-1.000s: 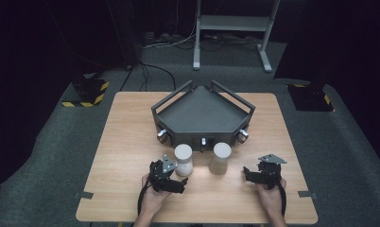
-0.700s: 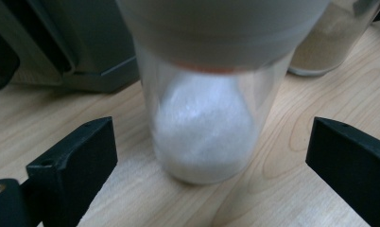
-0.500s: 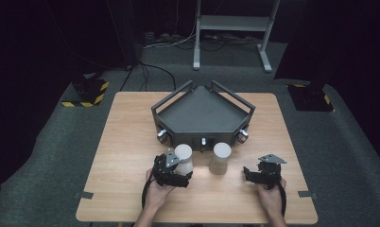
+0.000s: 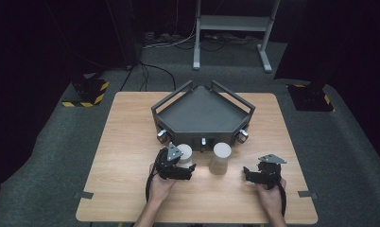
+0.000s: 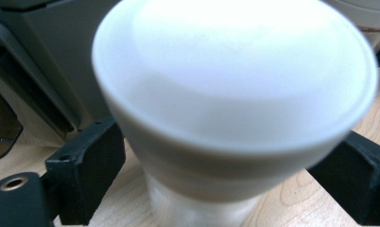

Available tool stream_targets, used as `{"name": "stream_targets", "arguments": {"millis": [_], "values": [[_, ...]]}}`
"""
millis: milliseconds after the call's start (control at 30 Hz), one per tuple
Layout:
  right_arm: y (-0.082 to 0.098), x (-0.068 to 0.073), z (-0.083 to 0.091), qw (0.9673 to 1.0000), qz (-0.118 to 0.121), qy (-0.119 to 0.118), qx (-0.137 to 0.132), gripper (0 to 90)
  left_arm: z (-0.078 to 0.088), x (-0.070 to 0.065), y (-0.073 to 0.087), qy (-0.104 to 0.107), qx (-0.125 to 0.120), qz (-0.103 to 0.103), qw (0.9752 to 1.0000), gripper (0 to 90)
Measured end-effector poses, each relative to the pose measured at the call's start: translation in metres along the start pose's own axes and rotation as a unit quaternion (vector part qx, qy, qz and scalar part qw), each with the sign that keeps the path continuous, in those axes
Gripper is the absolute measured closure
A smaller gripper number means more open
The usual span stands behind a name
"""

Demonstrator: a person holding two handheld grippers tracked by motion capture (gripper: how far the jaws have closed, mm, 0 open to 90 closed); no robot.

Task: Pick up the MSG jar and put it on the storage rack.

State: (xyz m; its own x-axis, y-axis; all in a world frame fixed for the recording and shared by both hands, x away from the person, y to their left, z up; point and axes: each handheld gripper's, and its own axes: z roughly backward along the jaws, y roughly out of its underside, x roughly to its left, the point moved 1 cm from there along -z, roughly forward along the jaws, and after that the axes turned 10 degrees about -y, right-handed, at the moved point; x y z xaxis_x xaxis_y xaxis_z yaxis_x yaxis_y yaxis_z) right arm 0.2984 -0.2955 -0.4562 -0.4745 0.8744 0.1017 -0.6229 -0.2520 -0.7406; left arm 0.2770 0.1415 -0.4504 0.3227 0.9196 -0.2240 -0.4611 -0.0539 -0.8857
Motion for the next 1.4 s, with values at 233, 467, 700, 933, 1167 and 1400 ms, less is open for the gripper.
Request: {"name": "stream_targets", "arguments": {"millis": [233, 467, 700, 933, 1167, 1400], "values": [[0.000, 0.000, 0.000, 1.0000, 0.000, 0.000, 0.000, 10.0, -0.003, -0.001, -0.003, 0.002, -0.005, 0.004, 1.0000, 13.0], [0.000, 0.000, 0.000, 1.0000, 0.000, 0.000, 0.000, 10.1, -0.005, -0.002, -0.004, 0.001, -0.011, 0.003, 0.9999, 18.7], [0.000, 0.000, 0.000, 1.0000, 0.000, 0.000, 0.000, 10.1, -0.007, -0.003, -0.004, 0.000, -0.015, 0.002, 0.9999, 22.6], [0.000, 0.000, 0.000, 1.0000, 0.000, 0.000, 0.000, 10.1, -0.009, -0.004, -0.003, 0.001, -0.017, 0.001, 0.9998, 26.1], [0.000, 0.000, 0.000, 1.0000, 0.000, 0.000, 0.000, 10.2, -0.010, -0.006, -0.002, 0.001, -0.021, -0.001, 0.9998, 30.4], [0.000, 0.000, 0.000, 1.0000, 0.000, 0.001, 0.000, 10.2, -0.010, -0.005, -0.002, -0.002, -0.024, 0.001, 0.9997, 34.2]]}}
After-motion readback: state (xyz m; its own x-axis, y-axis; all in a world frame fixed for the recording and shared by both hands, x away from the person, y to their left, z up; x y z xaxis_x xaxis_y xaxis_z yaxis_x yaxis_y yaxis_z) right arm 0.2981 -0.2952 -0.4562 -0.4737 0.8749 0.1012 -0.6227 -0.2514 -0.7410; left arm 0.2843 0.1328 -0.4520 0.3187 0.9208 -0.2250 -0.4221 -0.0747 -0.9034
